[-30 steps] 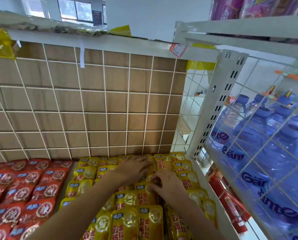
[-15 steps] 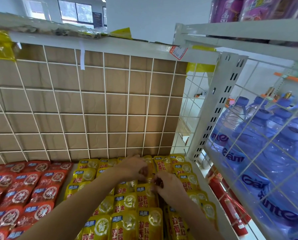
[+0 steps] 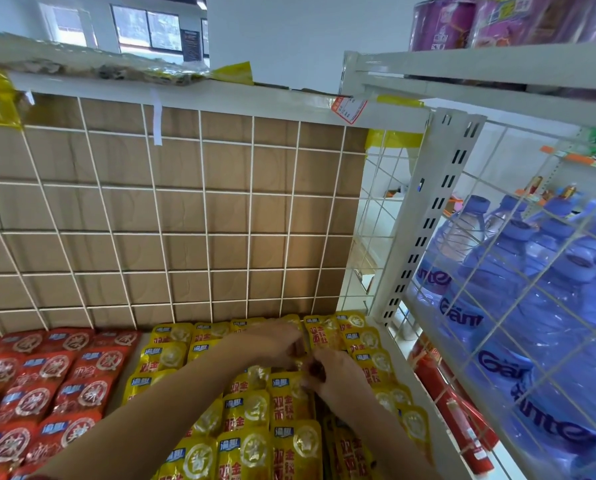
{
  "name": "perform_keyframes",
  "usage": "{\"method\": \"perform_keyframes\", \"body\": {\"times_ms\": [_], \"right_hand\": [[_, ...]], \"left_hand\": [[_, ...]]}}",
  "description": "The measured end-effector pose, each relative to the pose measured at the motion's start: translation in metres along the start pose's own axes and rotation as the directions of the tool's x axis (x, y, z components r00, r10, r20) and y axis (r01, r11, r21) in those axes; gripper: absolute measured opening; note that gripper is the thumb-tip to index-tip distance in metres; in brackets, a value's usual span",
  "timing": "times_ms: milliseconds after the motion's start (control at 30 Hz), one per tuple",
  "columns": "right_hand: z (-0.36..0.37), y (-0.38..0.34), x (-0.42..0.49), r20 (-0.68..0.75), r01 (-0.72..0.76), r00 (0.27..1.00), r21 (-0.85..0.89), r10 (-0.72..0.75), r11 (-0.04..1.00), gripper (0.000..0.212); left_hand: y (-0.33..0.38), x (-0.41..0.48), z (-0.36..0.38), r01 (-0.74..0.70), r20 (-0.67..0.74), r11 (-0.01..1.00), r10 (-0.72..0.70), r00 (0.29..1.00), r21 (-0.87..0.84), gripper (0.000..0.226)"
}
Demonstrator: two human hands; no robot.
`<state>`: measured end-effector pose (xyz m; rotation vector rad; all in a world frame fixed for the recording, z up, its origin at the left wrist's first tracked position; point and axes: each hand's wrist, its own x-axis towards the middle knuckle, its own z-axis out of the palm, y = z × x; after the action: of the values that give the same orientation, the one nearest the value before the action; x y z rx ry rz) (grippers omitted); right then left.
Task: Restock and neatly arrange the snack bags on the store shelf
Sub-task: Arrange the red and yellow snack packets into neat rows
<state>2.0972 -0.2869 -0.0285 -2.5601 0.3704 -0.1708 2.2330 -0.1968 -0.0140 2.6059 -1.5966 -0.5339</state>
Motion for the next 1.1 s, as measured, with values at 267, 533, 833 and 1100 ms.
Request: {"method": "perform_keyframes", "body": {"times_ms": [267, 533, 833, 1100], "right_hand": [[-0.002, 0.002, 0.0, -0.014, -0.008, 1.0, -0.009, 0.008, 1.0, 0.018], [-0.005, 0.004, 0.005, -0.013, 0.006, 1.0, 0.019, -0.005, 1.0, 0.017], [-0.006, 0.005, 0.012, -0.018, -0.017, 1.0, 0.052, 0.018, 0.998, 0.015], [-0.007, 0.006, 0.016, 0.015, -0.009, 1.0, 0.028, 0.008, 1.0, 0.017]], "left_hand": [[-0.003, 0.012, 0.0, -0.028, -0.029, 0.989, 0.024, 0.999, -0.149, 0.019], [-0.018, 0.021, -0.009, -0.088, -0.125, 0.963, 0.057, 0.99, -0.254, 0.022], [-0.04, 0.021, -0.012, -0.111, -0.174, 0.909, 0.043, 0.984, -0.403, 0.017], [-0.042, 0.019, -0.009, -0.081, -0.05, 0.945, 0.068, 0.996, -0.316, 0.025]]}}
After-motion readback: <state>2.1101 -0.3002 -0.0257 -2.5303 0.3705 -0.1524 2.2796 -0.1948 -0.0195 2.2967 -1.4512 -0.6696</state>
